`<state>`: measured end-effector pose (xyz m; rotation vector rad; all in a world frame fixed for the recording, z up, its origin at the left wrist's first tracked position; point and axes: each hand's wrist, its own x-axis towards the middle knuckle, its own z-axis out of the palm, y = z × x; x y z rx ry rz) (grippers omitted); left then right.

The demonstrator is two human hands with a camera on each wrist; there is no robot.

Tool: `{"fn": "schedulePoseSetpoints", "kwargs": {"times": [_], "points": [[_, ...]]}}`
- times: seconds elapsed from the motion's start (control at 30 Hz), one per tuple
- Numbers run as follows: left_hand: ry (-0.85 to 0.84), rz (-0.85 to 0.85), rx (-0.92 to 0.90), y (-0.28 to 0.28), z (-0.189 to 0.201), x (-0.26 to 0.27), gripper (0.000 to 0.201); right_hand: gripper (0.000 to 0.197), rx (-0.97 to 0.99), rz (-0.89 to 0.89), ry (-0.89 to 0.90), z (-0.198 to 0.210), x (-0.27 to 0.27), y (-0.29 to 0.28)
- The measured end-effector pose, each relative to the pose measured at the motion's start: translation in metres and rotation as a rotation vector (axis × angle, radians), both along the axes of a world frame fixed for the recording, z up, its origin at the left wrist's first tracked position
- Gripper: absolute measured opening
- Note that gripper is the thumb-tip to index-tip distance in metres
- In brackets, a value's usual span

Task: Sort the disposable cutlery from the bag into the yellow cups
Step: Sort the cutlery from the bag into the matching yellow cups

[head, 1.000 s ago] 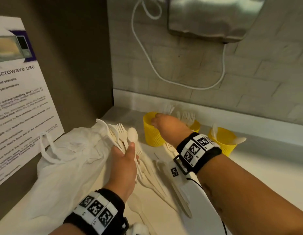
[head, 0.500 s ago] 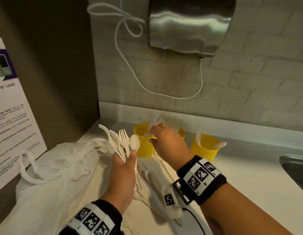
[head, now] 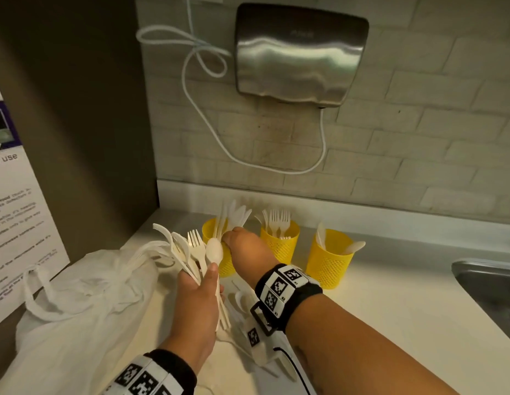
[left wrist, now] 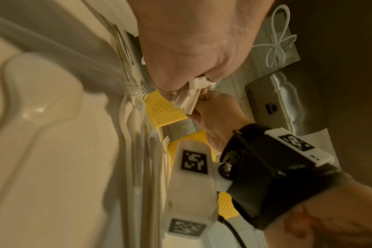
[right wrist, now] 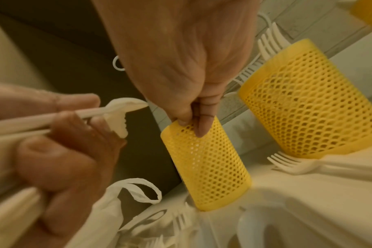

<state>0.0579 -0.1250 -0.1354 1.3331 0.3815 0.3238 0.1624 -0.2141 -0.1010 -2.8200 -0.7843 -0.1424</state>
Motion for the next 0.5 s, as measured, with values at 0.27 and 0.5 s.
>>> {"fn": "schedulePoseSetpoints", "kwargs": {"times": [0.27,0.5], "points": [[-0.029,-0.021,-0.002,-0.004,0.000,0.002,0.022,0.042,0.005,-0.041,0.014,0.002,0.004,-0.004],[-0.042,-0.032,-0.001,-0.008,-0.003,0.001,0.023,0.033,0.032,-0.040,-0.022,-0.002,0.011,0.000]]}}
